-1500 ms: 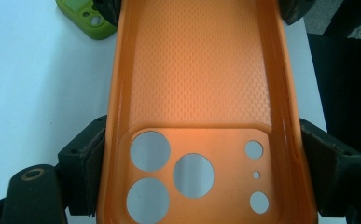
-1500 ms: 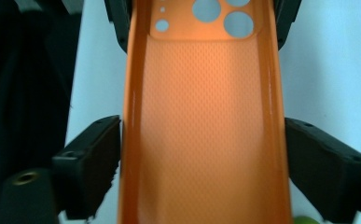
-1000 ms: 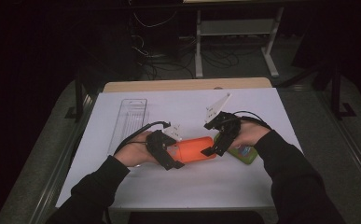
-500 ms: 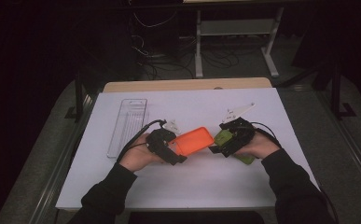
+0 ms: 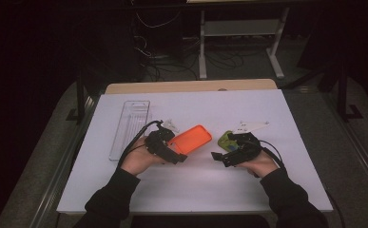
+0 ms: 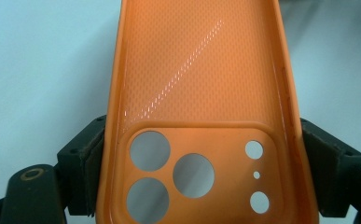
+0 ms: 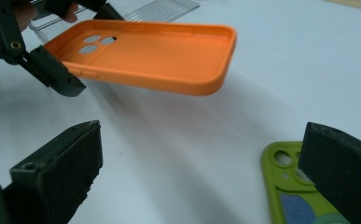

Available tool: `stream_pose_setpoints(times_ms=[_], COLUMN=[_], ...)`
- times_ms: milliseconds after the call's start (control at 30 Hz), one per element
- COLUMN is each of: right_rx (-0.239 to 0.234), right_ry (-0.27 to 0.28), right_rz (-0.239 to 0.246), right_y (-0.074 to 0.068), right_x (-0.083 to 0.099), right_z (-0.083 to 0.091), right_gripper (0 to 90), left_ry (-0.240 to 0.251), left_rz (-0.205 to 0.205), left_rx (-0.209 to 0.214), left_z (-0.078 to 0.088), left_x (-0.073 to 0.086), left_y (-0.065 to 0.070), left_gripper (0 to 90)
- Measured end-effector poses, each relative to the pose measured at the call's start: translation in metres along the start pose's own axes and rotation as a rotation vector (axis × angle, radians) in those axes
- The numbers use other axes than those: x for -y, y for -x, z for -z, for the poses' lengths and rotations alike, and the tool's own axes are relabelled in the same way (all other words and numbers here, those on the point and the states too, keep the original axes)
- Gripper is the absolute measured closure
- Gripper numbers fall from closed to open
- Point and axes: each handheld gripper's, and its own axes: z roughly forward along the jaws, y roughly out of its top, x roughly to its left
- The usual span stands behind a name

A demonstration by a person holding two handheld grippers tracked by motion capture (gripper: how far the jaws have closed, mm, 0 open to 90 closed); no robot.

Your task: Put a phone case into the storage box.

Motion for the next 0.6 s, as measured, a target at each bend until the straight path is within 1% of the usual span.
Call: stream_pose_setpoints(times_ms=[67, 100, 133, 200, 267, 300, 400, 467, 500, 533, 567, 600], right_rx=[0.018, 0.025, 0.028, 0.032, 0.046, 0.048, 0.068, 0.079, 0.084, 0.092, 0.099, 0.104], right_ry=[-0.014, -0.015, -0.022, -0.029, -0.041, -0.043, -0.035, -0.034, -0.036, -0.039, -0.038, -0.037], right_rz=[0.020, 0.026, 0.025, 0.028, 0.045, 0.042, 0.051, 0.068, 0.072, 0.092, 0.111, 0.120], right_y=[-0.004, -0.004, -0.005, -0.005, -0.005, -0.005, -0.006, -0.007, -0.008, -0.008, -0.009, -0.010], right_x=[0.001, 0.002, 0.002, 0.004, 0.004, 0.005, 0.005, 0.005, 0.006, 0.006, 0.006, 0.006], right_z=[-0.004, -0.006, -0.007, -0.009, -0.011, -0.011, -0.012, -0.013, -0.013, -0.013, -0.013, -0.013], right_gripper=[0.0, 0.0, 0.0, 0.0, 0.0, 0.0, 0.0, 0.0, 0.0, 0.0, 0.0, 0.0], left_ry=[0.008, -0.008, -0.006, -0.009, -0.007, -0.007, -0.008, -0.010, -0.003, 0.018, 0.012, -0.011], left_rz=[0.004, -0.014, -0.003, -0.011, -0.007, -0.012, -0.012, -0.024, -0.020, 0.011, 0.010, -0.026], left_rx=[-0.007, -0.008, -0.008, -0.012, -0.012, -0.011, -0.012, -0.013, -0.013, -0.008, -0.007, -0.008], left_z=[0.001, 0.002, 0.002, 0.003, 0.004, 0.004, 0.004, 0.005, 0.005, 0.003, 0.003, 0.005], left_x=[0.000, 0.000, 0.001, 0.001, 0.002, 0.002, 0.001, 0.001, 0.000, 0.000, 0.000, 0.000], left_y=[0.001, -0.001, -0.001, -0.002, -0.002, -0.002, -0.001, -0.001, 0.000, 0.003, 0.003, 0.001], left_gripper=[16.2, 16.2, 16.2, 16.2, 16.2, 16.2, 16.2, 16.2, 16.2, 16.2, 16.2, 16.2])
